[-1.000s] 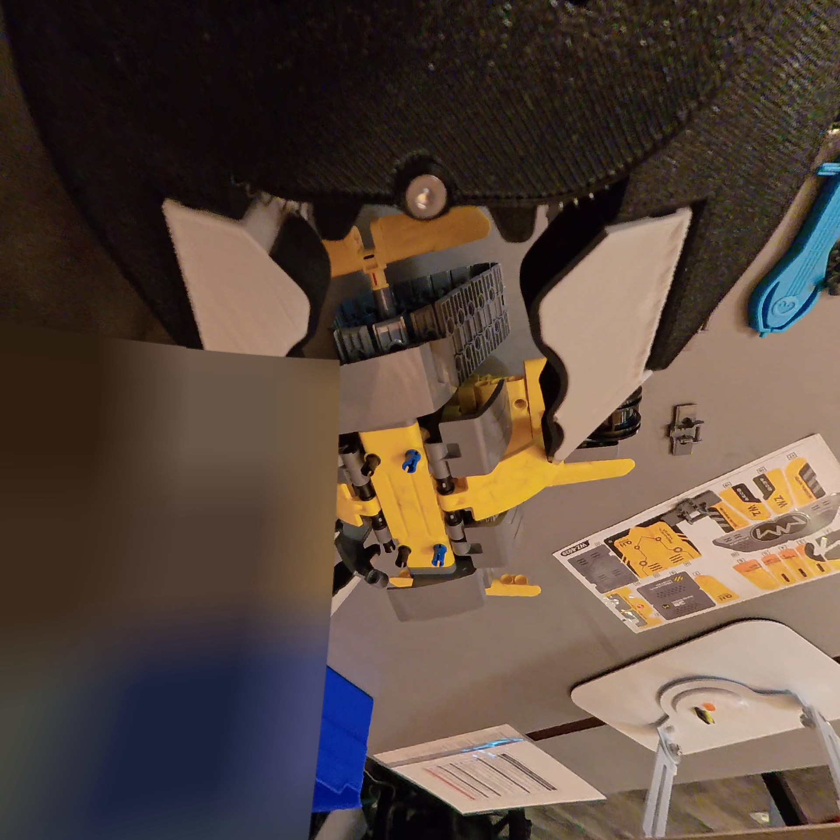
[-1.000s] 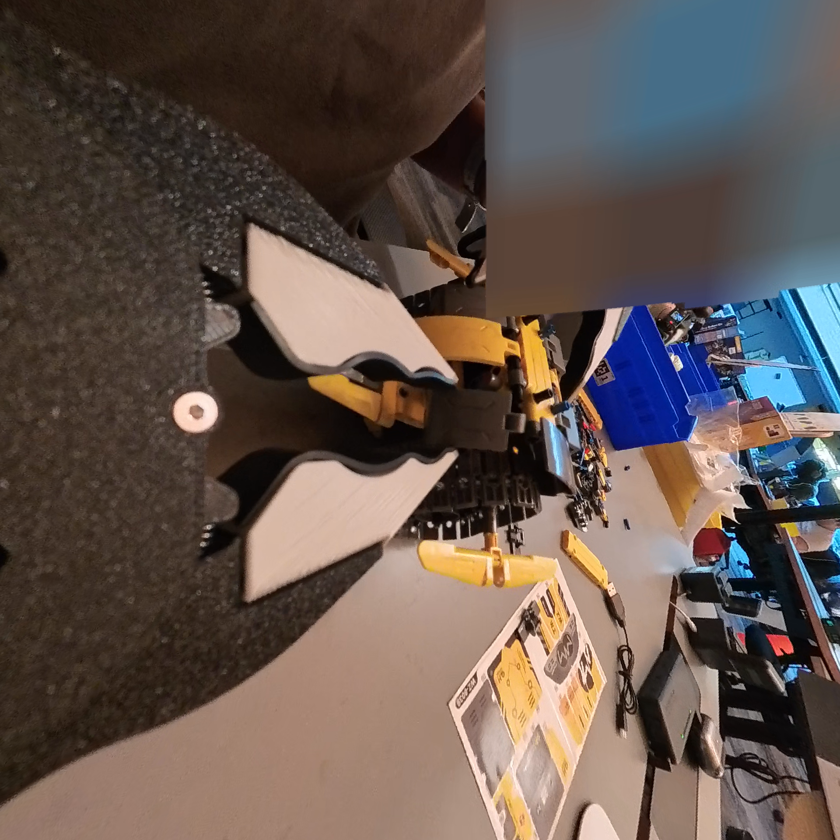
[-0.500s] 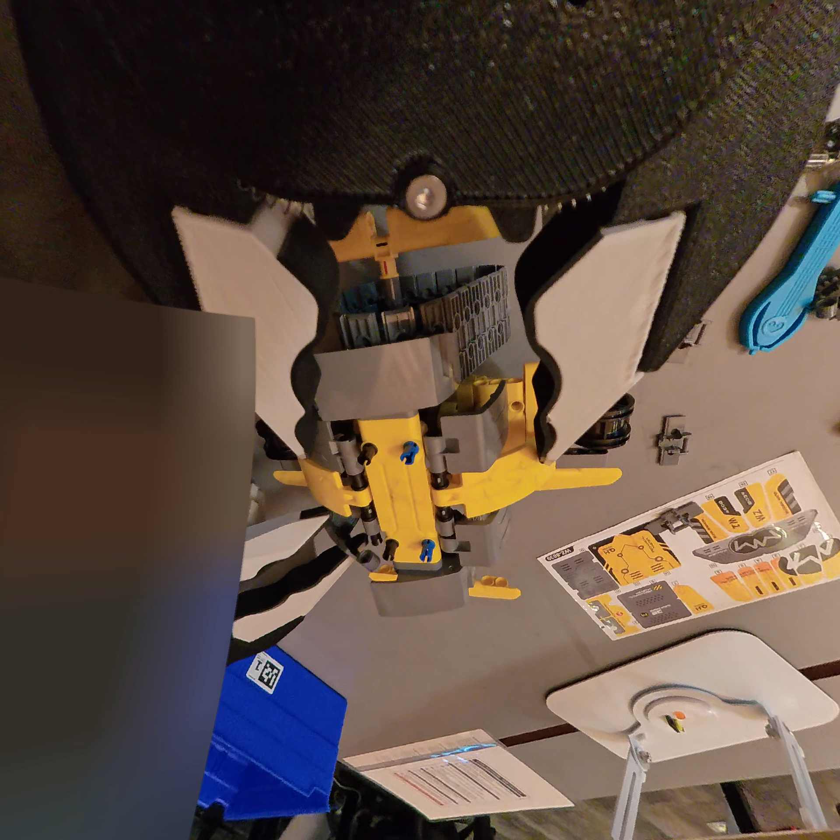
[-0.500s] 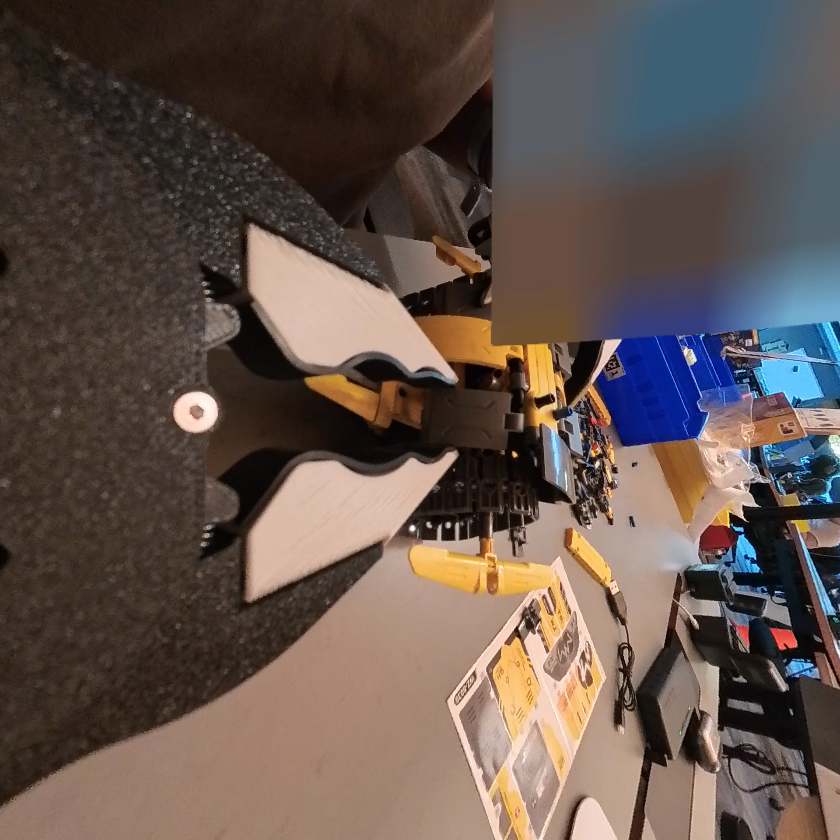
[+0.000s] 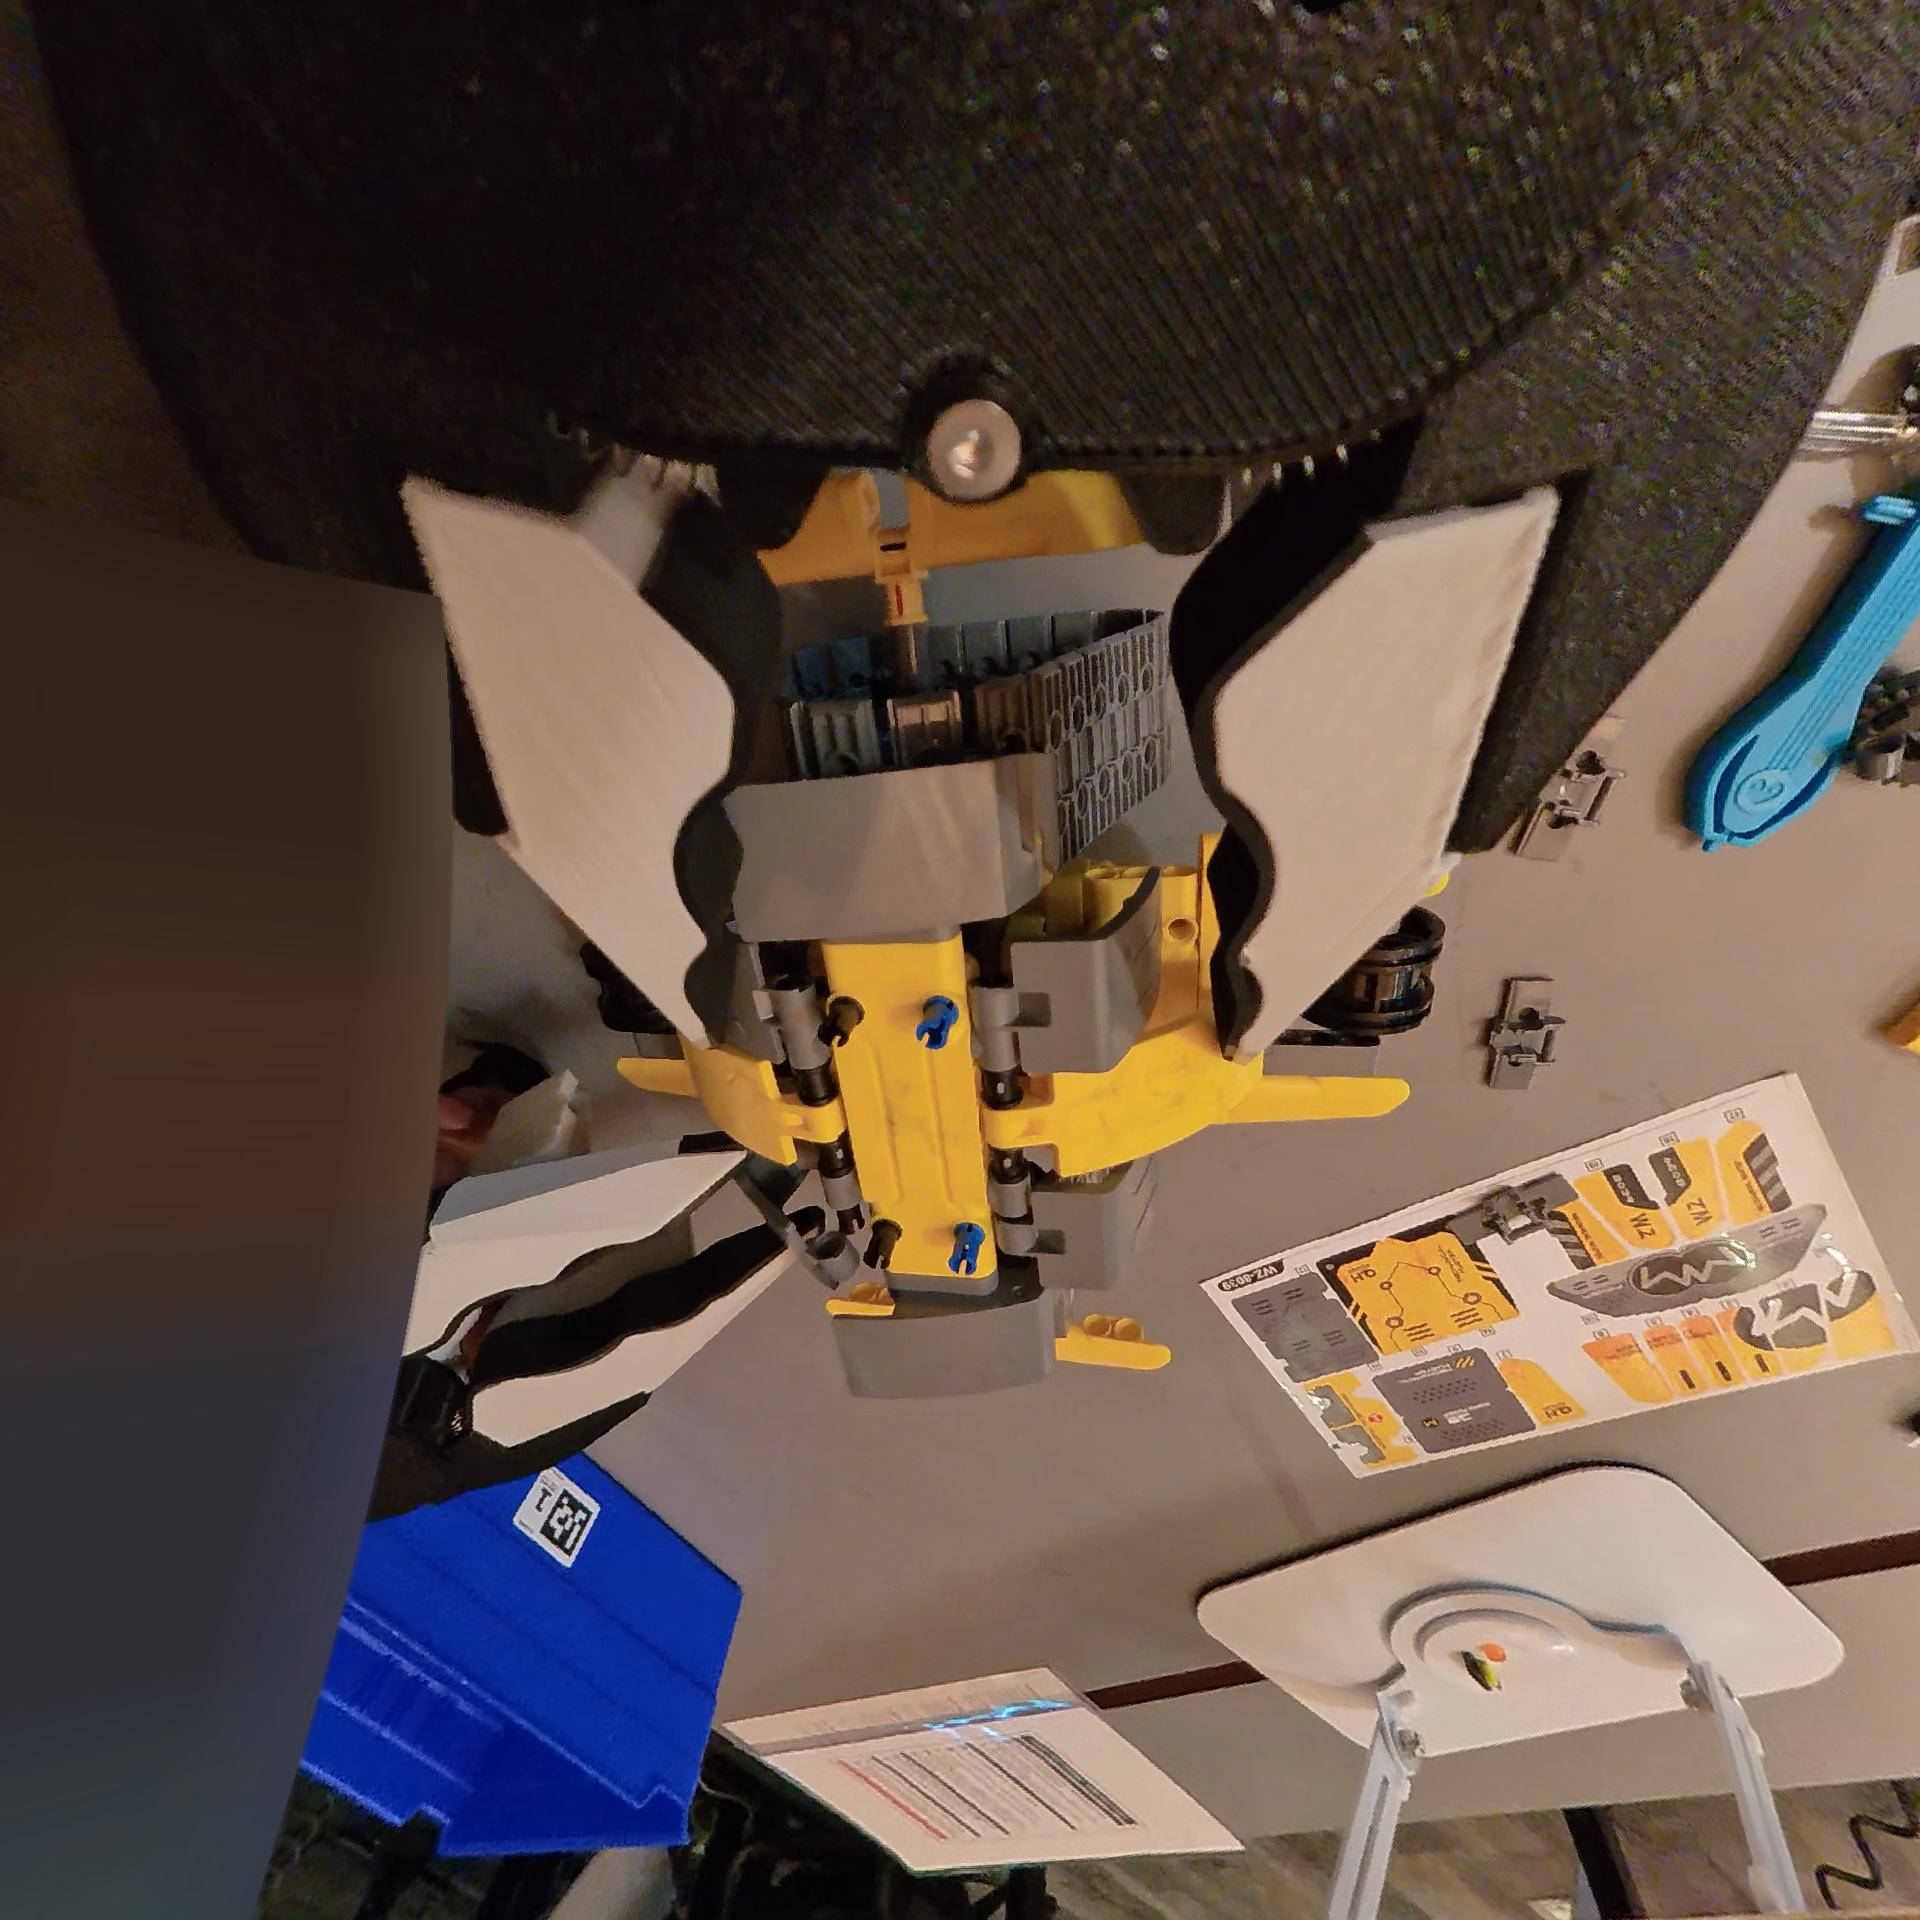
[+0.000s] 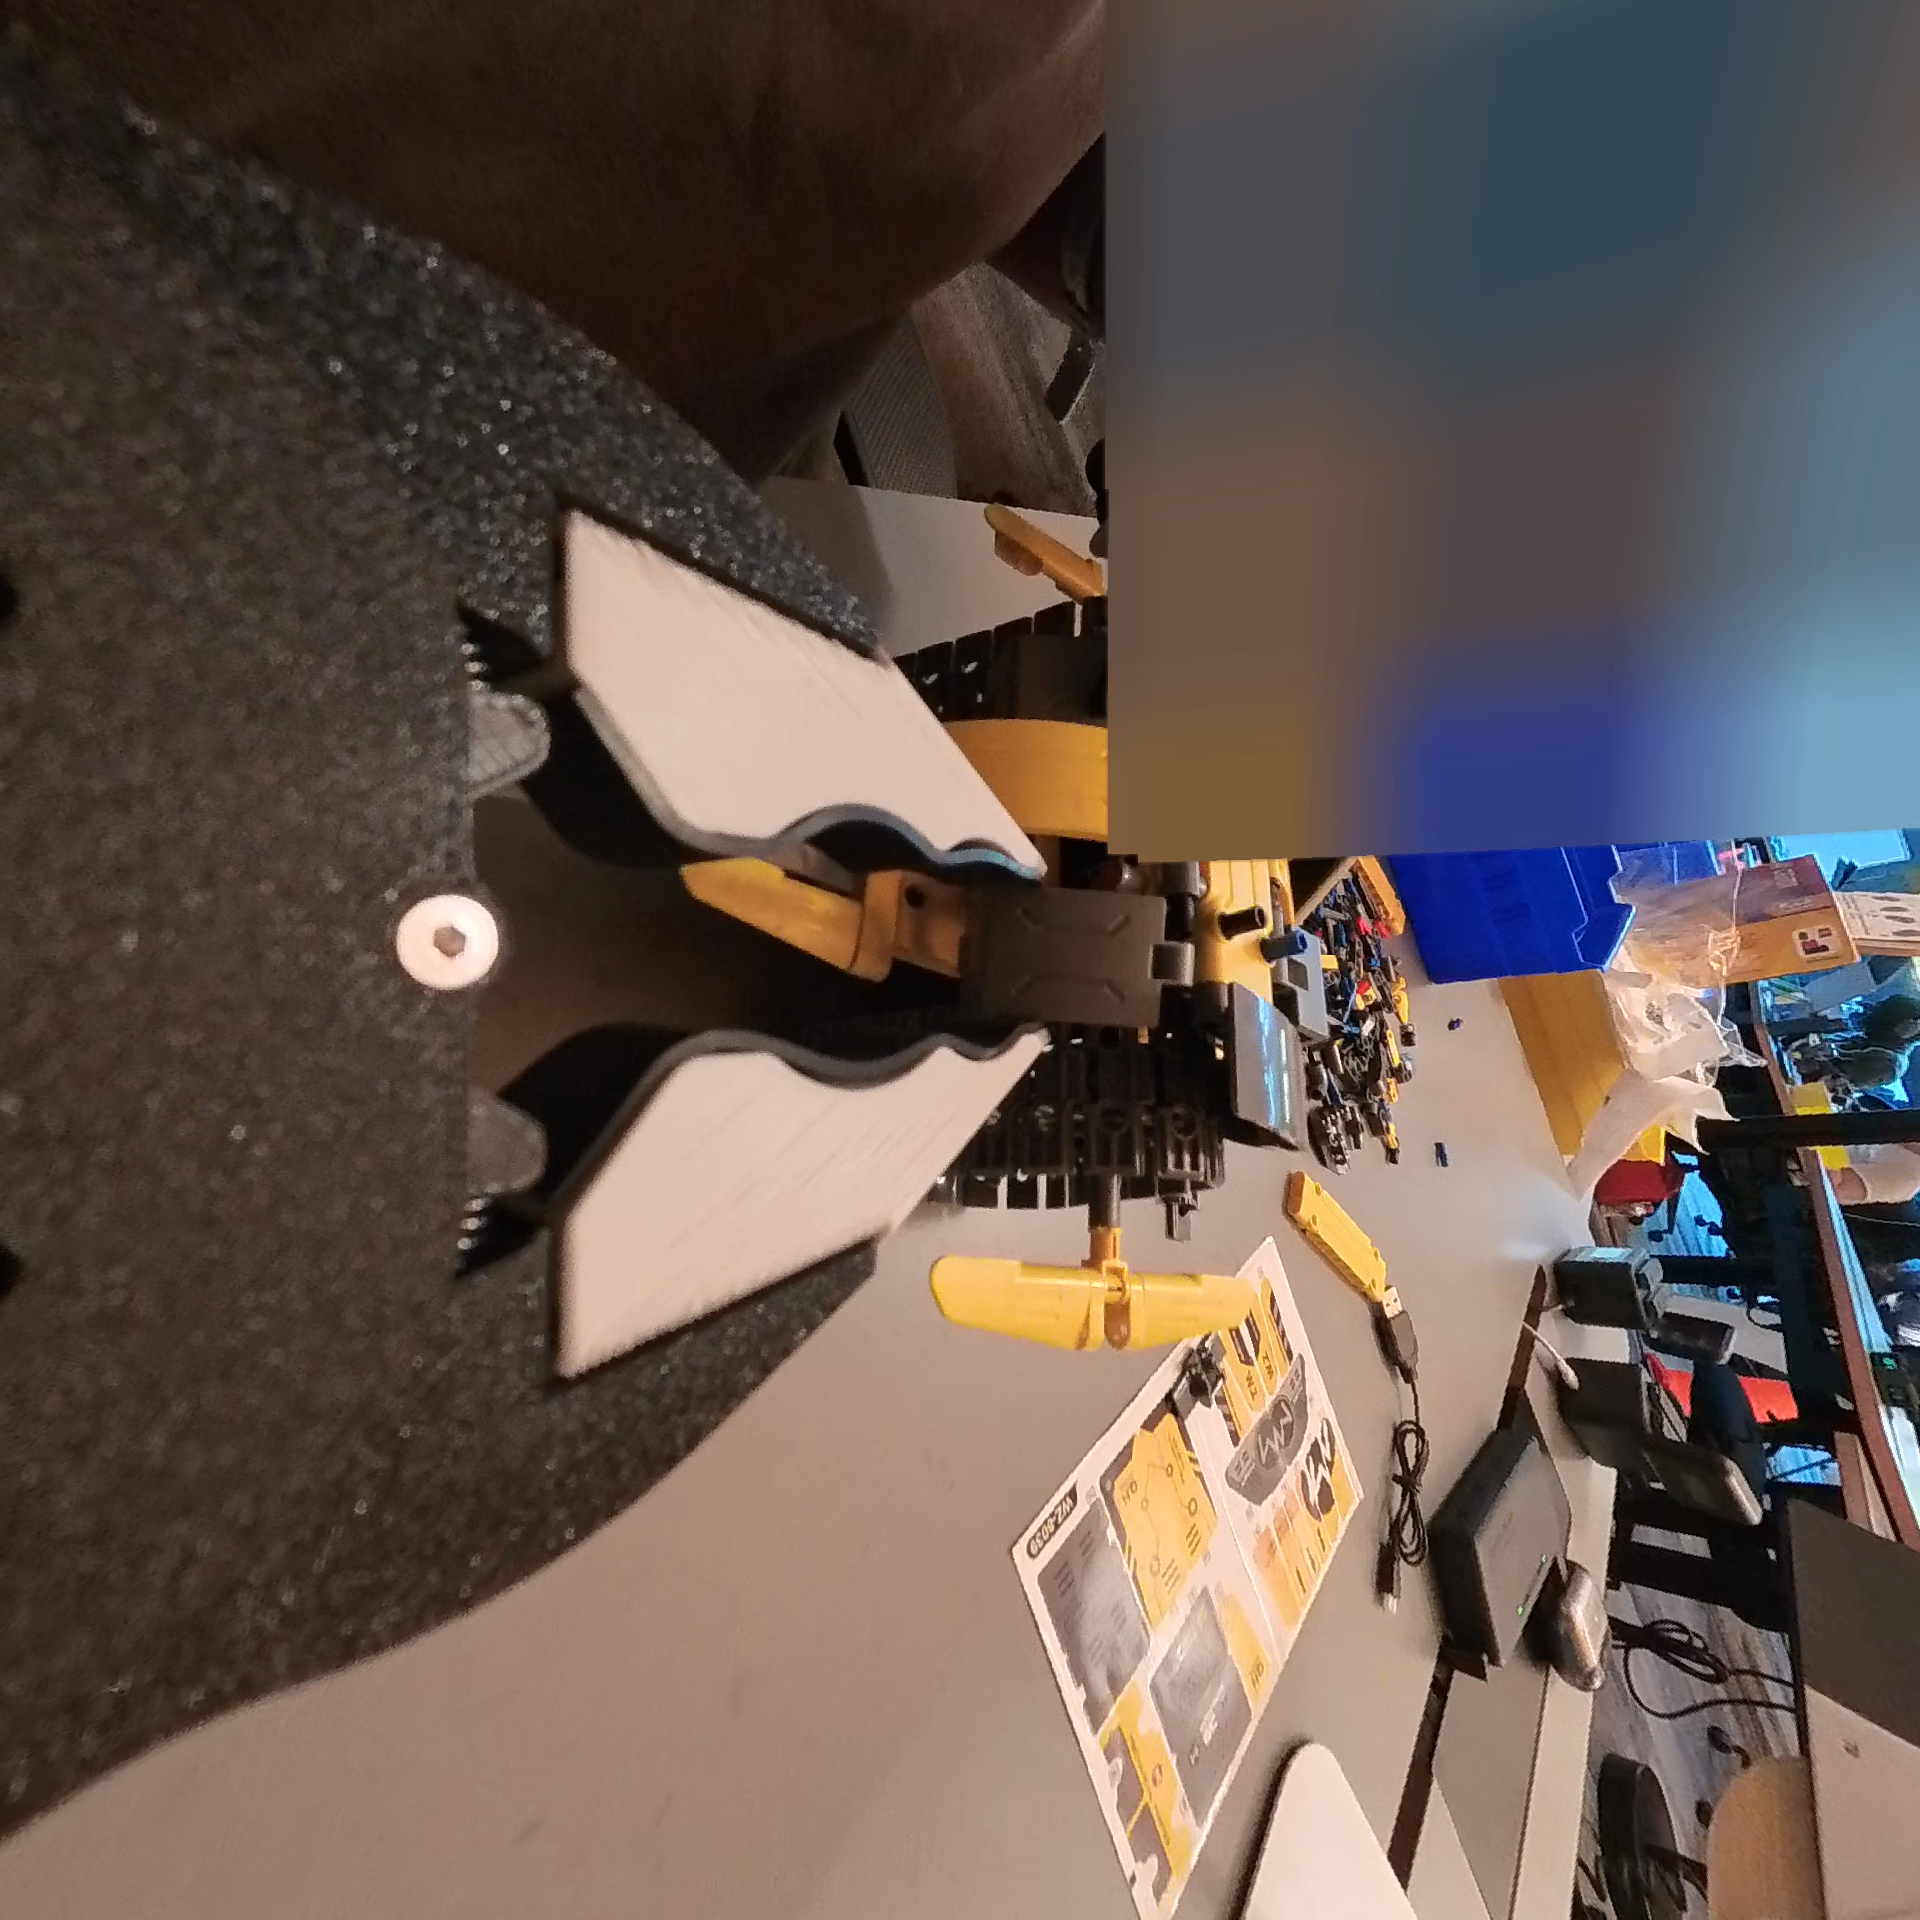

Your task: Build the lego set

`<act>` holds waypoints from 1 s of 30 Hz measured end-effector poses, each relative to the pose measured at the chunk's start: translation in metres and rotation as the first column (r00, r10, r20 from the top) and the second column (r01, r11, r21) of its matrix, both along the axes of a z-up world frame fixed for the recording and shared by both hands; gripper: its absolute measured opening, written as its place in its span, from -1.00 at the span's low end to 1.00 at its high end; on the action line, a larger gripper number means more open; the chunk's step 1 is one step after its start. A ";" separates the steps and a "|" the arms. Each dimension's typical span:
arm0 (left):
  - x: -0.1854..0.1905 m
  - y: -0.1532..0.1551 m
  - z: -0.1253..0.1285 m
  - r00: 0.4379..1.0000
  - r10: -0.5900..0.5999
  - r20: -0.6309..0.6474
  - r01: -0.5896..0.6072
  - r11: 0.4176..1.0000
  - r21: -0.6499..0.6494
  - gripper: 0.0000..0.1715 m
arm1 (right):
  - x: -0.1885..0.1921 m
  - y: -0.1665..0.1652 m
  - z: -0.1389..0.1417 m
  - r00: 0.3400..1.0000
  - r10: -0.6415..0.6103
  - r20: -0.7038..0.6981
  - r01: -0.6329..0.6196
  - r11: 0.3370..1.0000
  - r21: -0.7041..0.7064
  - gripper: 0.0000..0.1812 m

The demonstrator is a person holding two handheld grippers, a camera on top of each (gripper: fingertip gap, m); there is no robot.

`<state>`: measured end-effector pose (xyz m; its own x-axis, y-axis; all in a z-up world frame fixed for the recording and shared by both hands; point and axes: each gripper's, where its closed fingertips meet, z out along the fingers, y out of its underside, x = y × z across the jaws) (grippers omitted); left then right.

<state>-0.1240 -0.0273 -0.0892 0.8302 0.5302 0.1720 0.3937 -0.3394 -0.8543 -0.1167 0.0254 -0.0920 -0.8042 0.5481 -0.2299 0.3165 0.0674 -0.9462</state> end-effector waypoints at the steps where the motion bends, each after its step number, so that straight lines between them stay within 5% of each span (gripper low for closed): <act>1: 0.000 0.000 0.000 1.000 0.002 -0.001 -0.002 1.000 -0.002 0.06 | 0.000 0.000 0.000 1.000 0.001 0.000 -0.001 1.000 0.003 -0.75; 22: 0.001 0.002 0.001 0.999 0.051 -0.002 -0.051 0.998 -0.042 0.01 | 0.001 -0.001 0.002 0.995 0.015 -0.099 -0.011 0.999 0.035 -0.74; 30: 0.001 0.004 0.002 0.998 0.055 -0.024 -0.056 0.997 -0.054 -0.03 | -0.001 -0.002 0.002 0.990 0.030 -0.141 -0.008 0.988 0.156 -0.75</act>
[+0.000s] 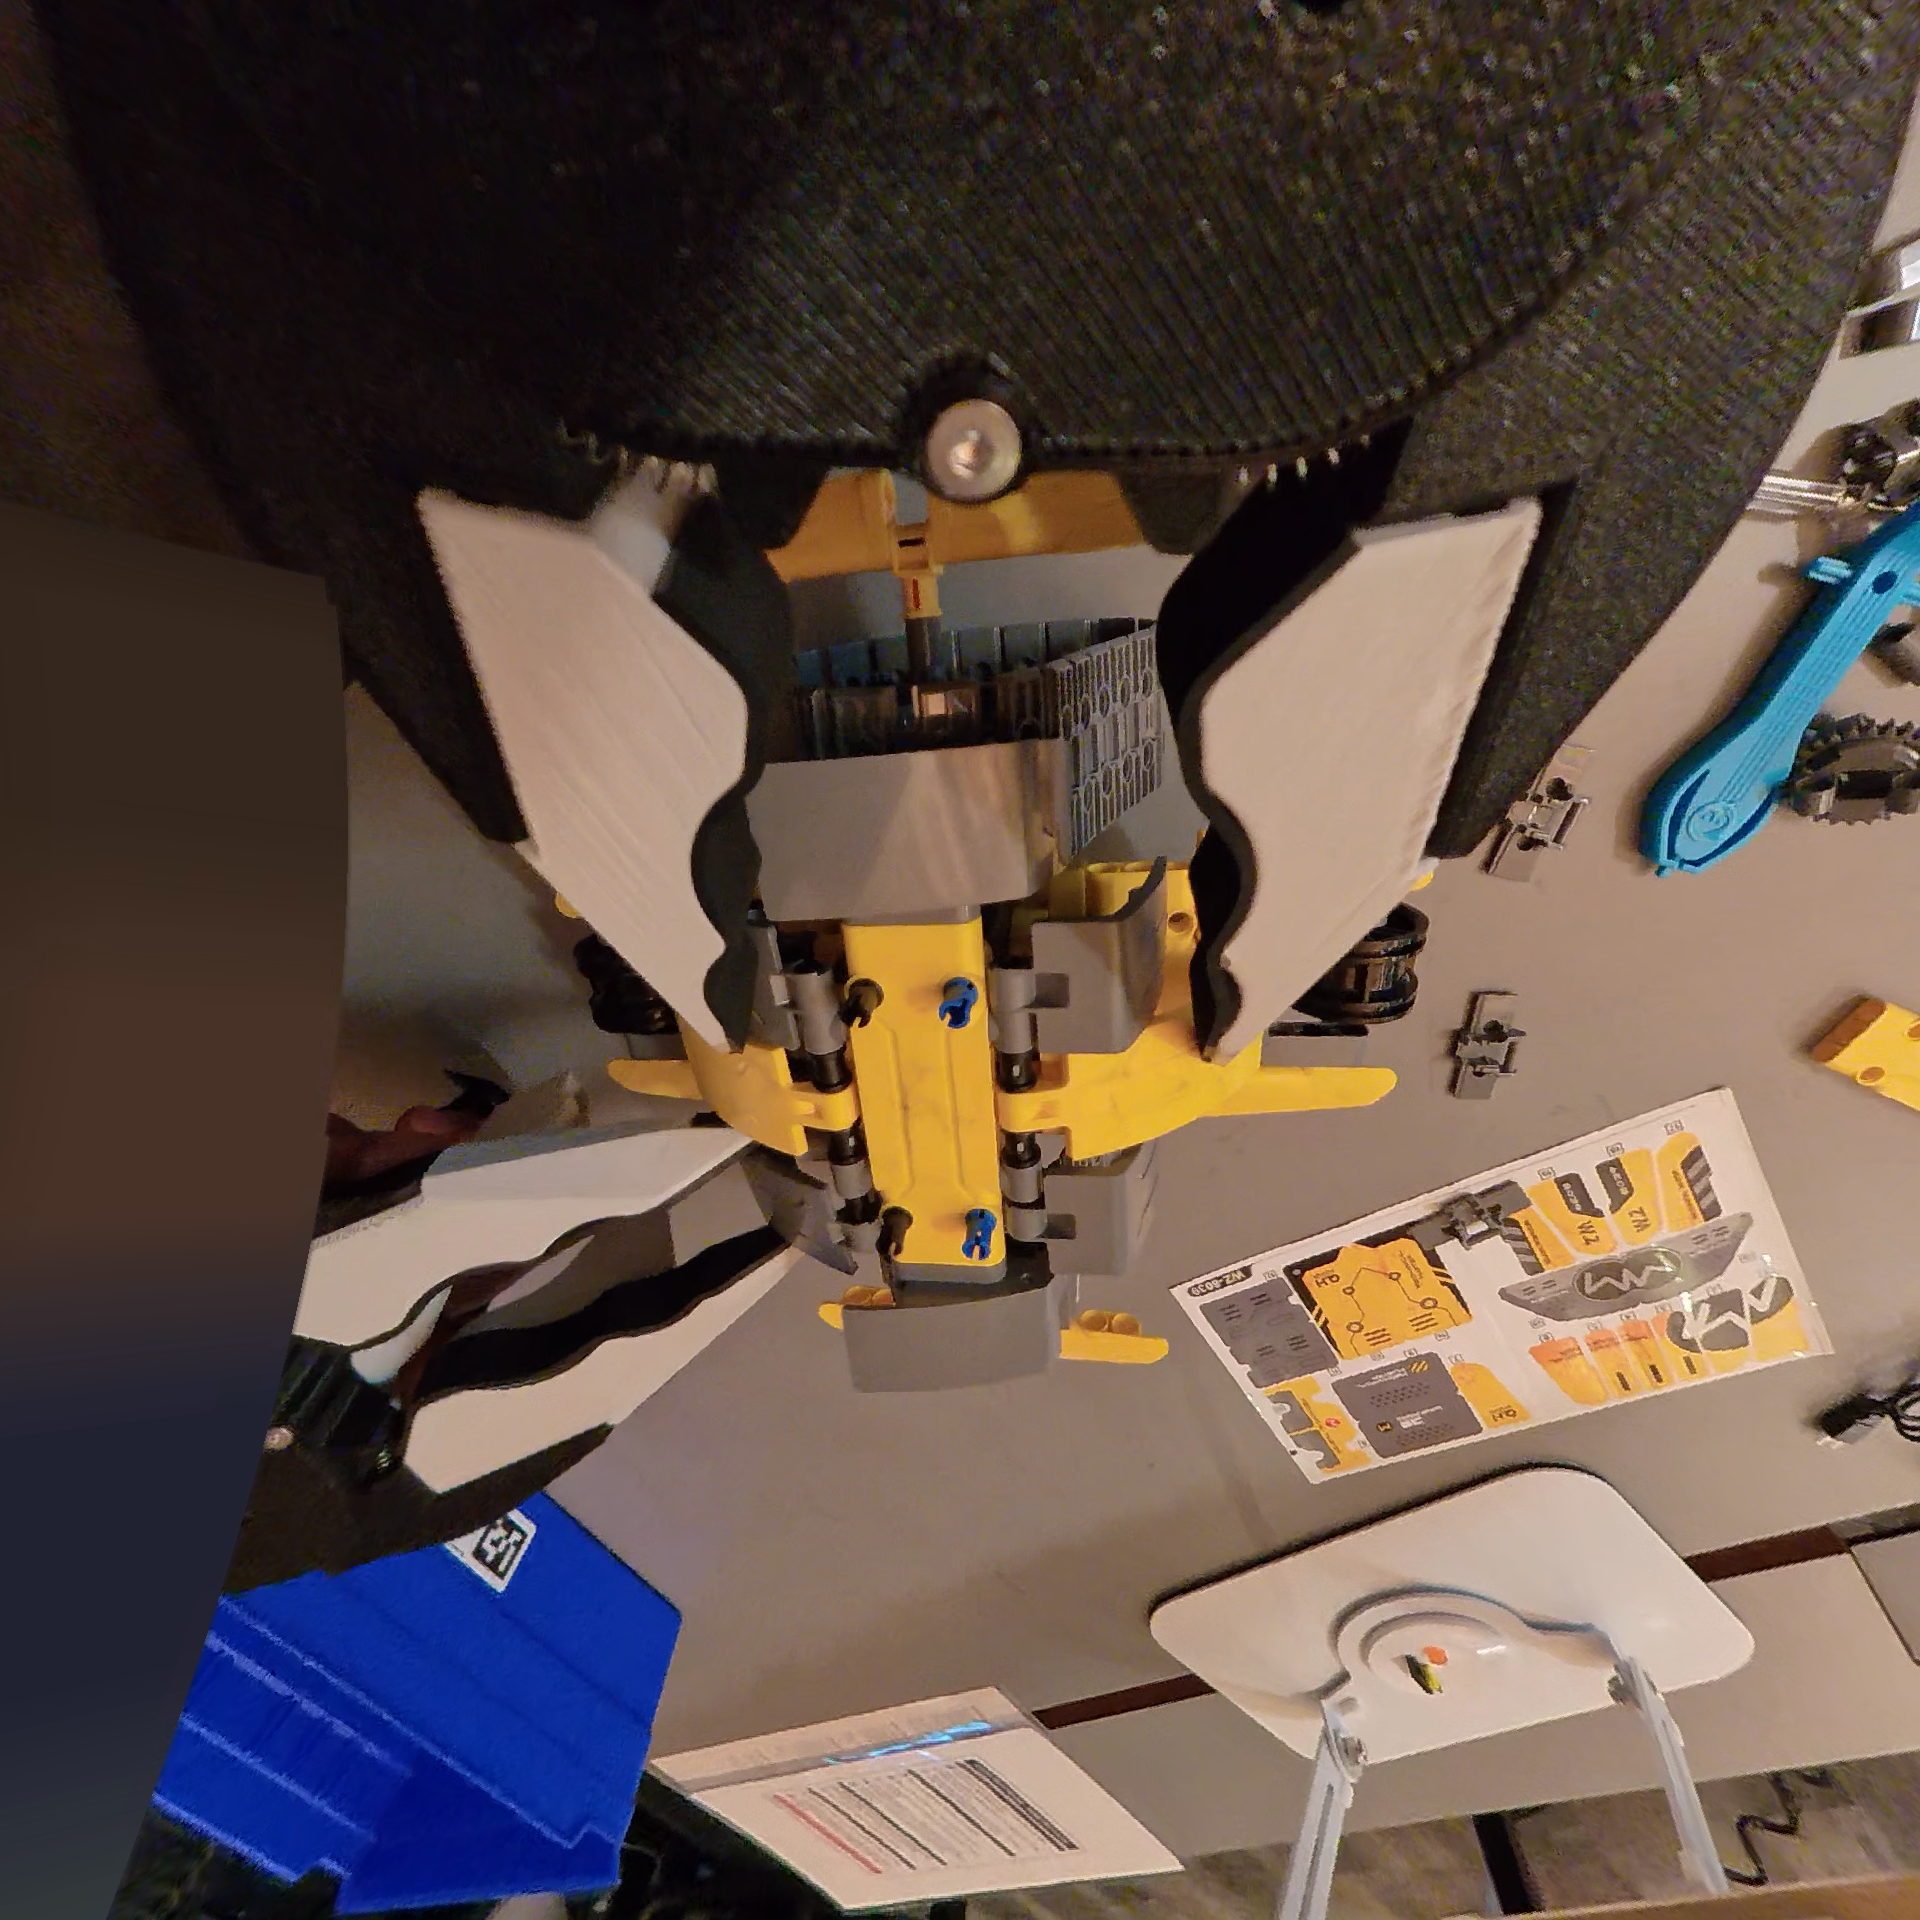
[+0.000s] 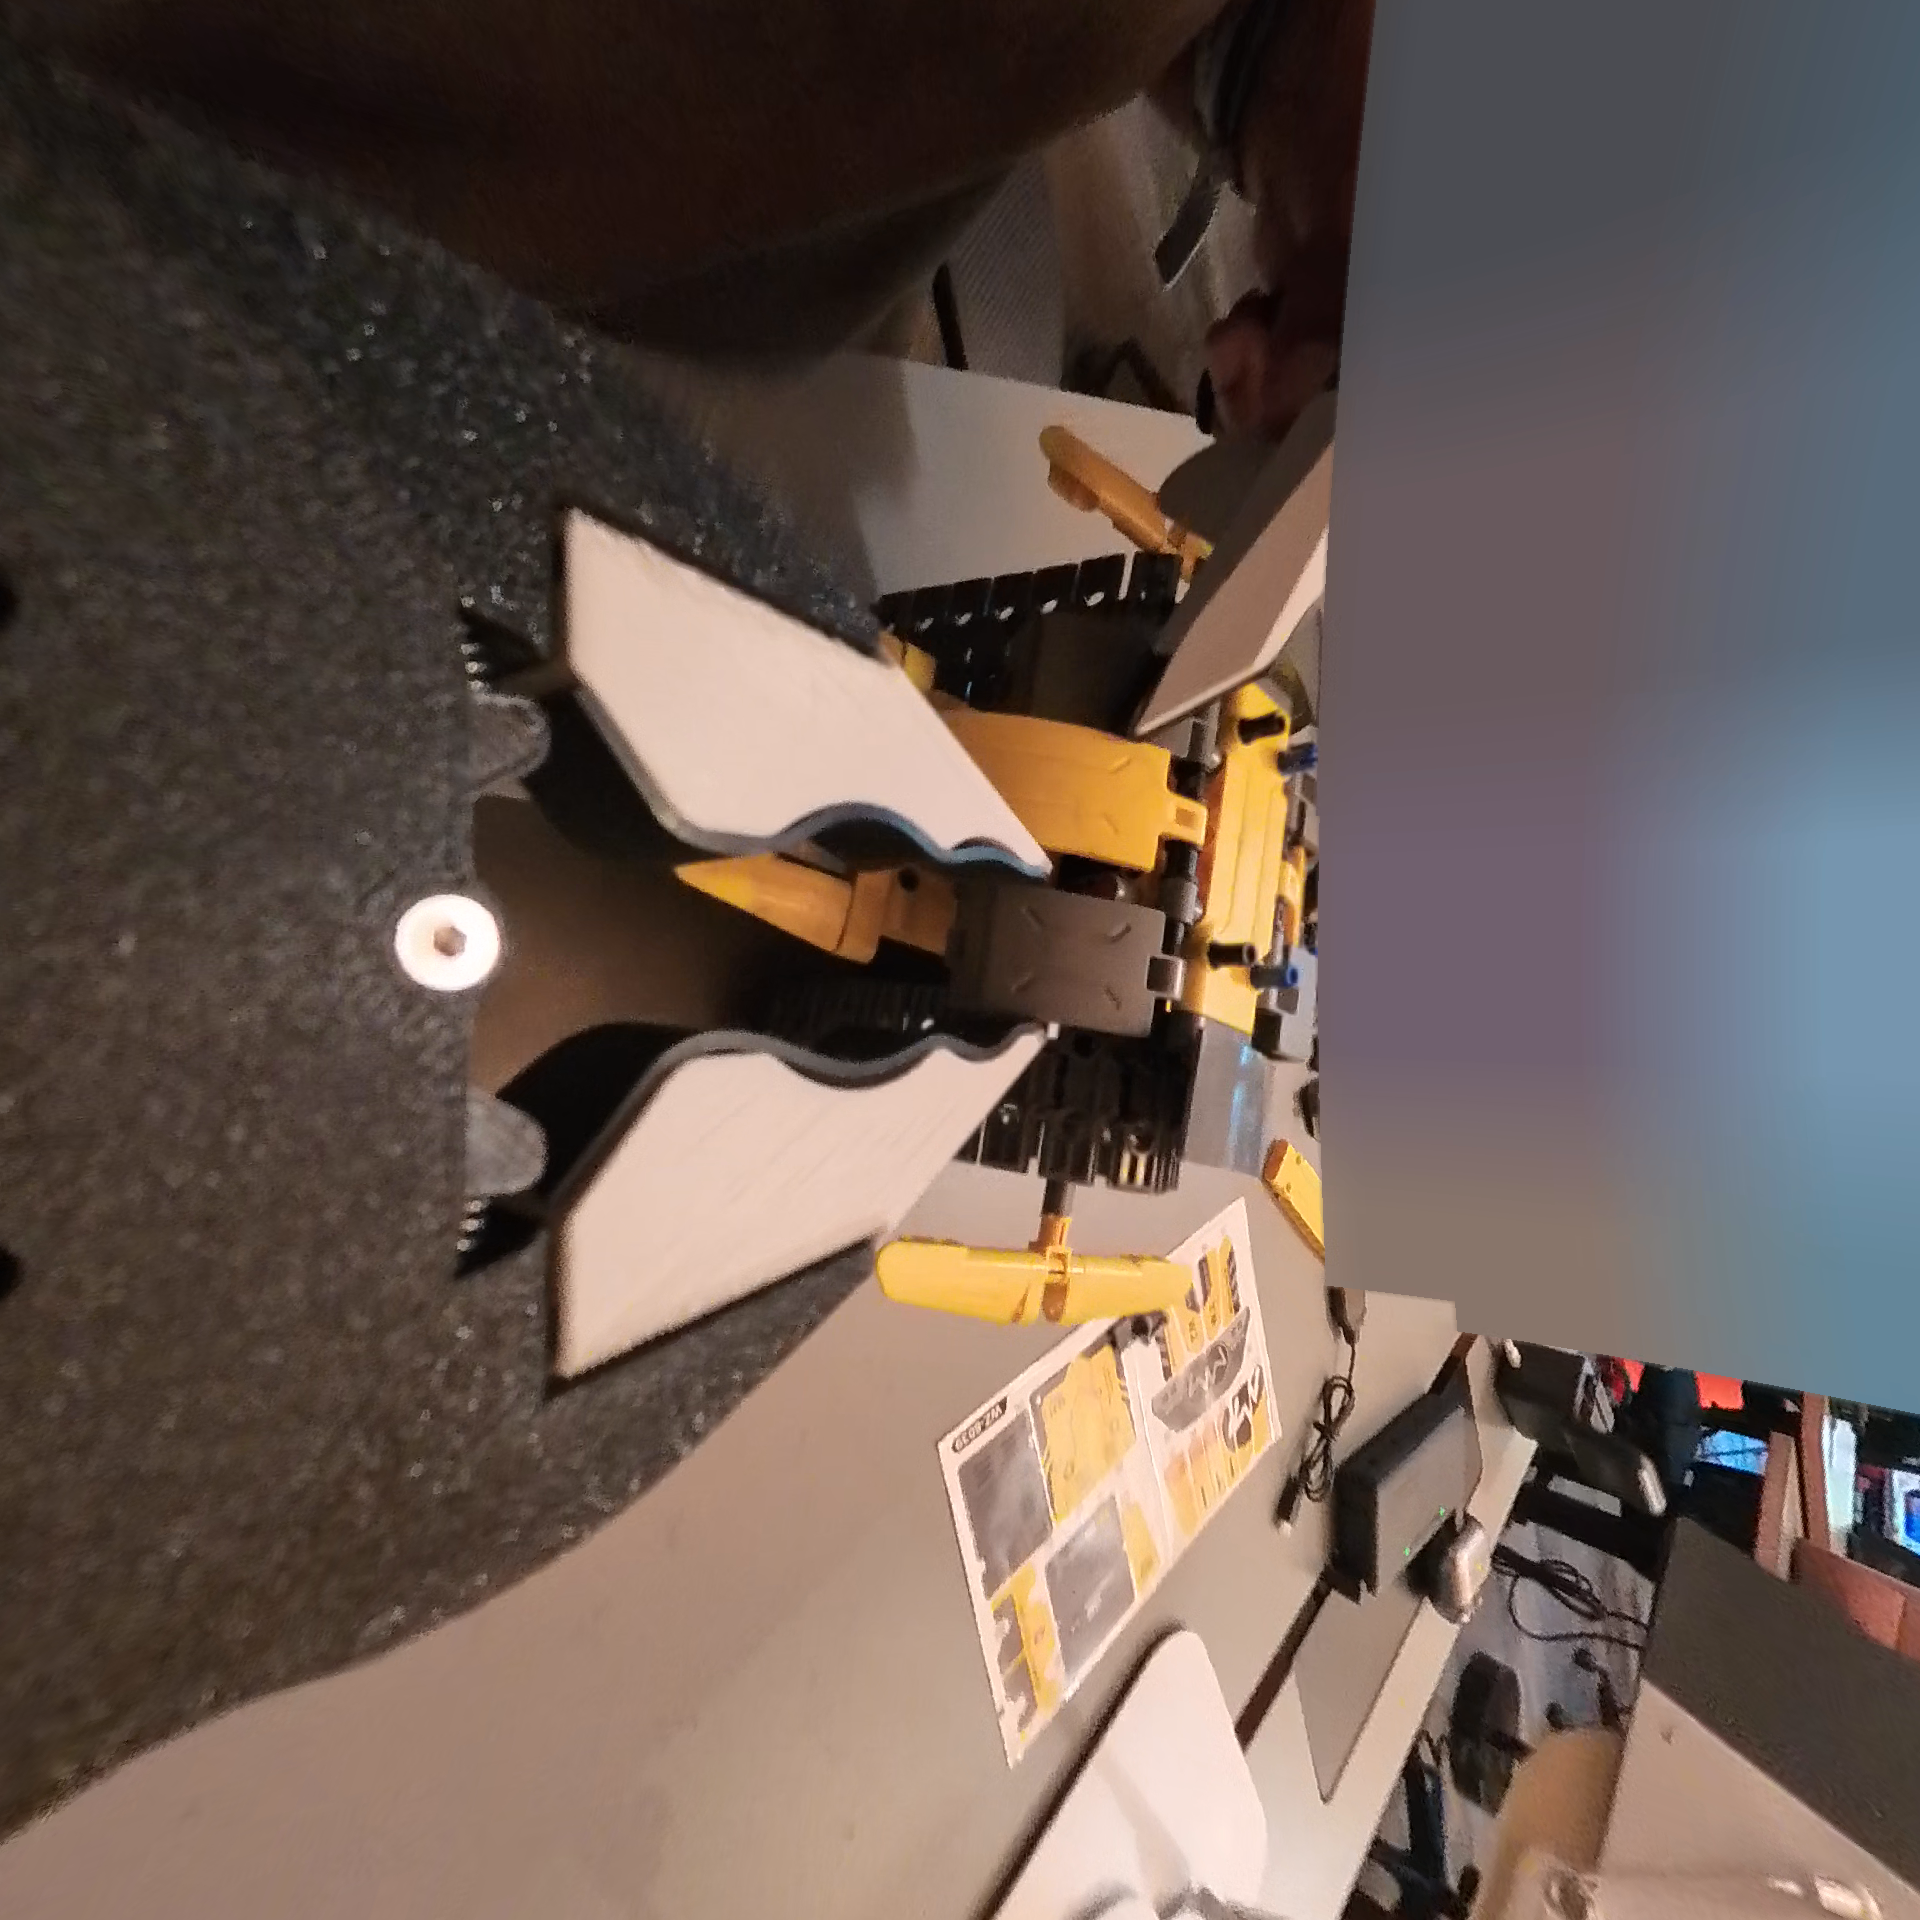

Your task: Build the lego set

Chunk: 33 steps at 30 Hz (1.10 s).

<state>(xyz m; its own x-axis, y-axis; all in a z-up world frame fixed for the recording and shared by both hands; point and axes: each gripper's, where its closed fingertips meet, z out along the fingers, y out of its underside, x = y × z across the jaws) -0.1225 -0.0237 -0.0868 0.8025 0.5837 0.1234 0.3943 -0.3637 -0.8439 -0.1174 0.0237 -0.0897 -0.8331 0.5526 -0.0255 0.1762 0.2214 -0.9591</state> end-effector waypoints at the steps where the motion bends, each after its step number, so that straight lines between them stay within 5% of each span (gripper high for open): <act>1: 0.000 0.000 0.000 1.000 0.003 -0.004 -0.003 1.000 -0.001 -0.03 | 0.000 0.000 0.000 1.000 0.002 -0.013 -0.001 1.000 0.009 -0.75; 25: 0.000 0.002 0.002 0.999 0.033 0.000 -0.033 0.999 -0.007 -0.09 | -0.002 0.000 0.000 0.978 0.151 -0.147 -0.131 0.982 0.136 -0.74; 33: -0.002 0.001 0.002 0.999 0.039 -0.001 -0.039 0.999 -0.006 -0.09 | -0.003 -0.001 0.000 0.968 0.244 -0.059 -0.240 0.968 0.070 -0.73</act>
